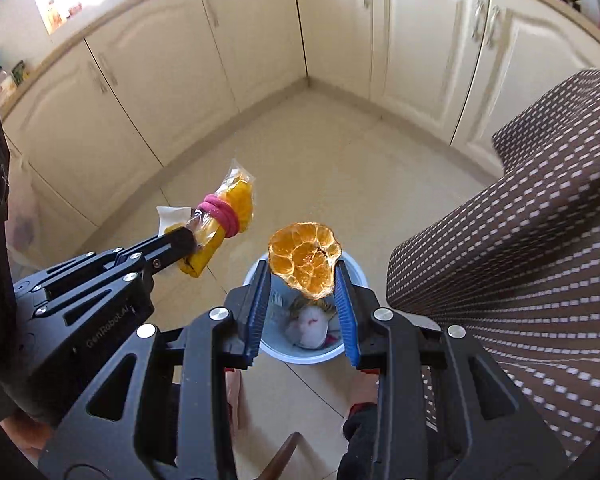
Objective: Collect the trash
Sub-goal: 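Carry the chip bag and orange peel over the blue bucket and release both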
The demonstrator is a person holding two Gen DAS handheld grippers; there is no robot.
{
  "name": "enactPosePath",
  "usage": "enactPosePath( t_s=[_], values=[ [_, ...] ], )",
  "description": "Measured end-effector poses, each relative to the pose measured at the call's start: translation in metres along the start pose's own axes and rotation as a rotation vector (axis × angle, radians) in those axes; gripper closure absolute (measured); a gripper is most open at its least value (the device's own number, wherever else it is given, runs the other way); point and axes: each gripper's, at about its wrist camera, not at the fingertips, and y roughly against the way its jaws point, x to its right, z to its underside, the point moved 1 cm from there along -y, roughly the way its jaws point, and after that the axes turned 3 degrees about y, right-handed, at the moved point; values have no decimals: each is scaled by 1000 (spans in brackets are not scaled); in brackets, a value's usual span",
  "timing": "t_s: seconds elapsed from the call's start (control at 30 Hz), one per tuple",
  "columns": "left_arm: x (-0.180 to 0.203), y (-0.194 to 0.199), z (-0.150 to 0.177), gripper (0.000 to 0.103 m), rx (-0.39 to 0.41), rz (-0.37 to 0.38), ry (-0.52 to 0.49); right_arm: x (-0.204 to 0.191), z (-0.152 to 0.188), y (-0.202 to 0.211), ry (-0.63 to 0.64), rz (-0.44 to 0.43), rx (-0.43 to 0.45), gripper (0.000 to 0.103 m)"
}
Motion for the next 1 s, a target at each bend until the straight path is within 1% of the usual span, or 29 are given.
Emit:
enactPosePath(
  t_s=[0.13, 0.23, 0.3, 0.33, 0.37, 0.4, 0.6, 1.0],
  values=[
    [-16, -30, 3, 100, -46, 9, 34, -2, 0, -31, -11, 6, -43, 72],
    [-22, -46, 3, 95, -66, 31, 52, -3, 1, -49, -24, 11, -65, 72],
    [-25, -55, 3, 80, -88, 59, 67, -1, 2, -57, -34, 14, -72, 71],
    [-25, -57, 4, 76, -89, 61, 70, -1, 2, -61, -37, 14, -77, 71],
    [-27, -60, 4, 70, -90, 57, 73, 1, 2, -63, -39, 14, -79, 71],
    [-29, -62, 4, 68, -90, 46, 73, 1, 2, -65, -41, 16, -81, 71],
    [-31, -63, 9, 67, -101, 30, 71, -1, 6, -76, -46, 17, -96, 71],
    [-33, -62, 7, 66, -93, 8, 75, -2, 5, -76, -41, 25, -90, 71]
  ],
)
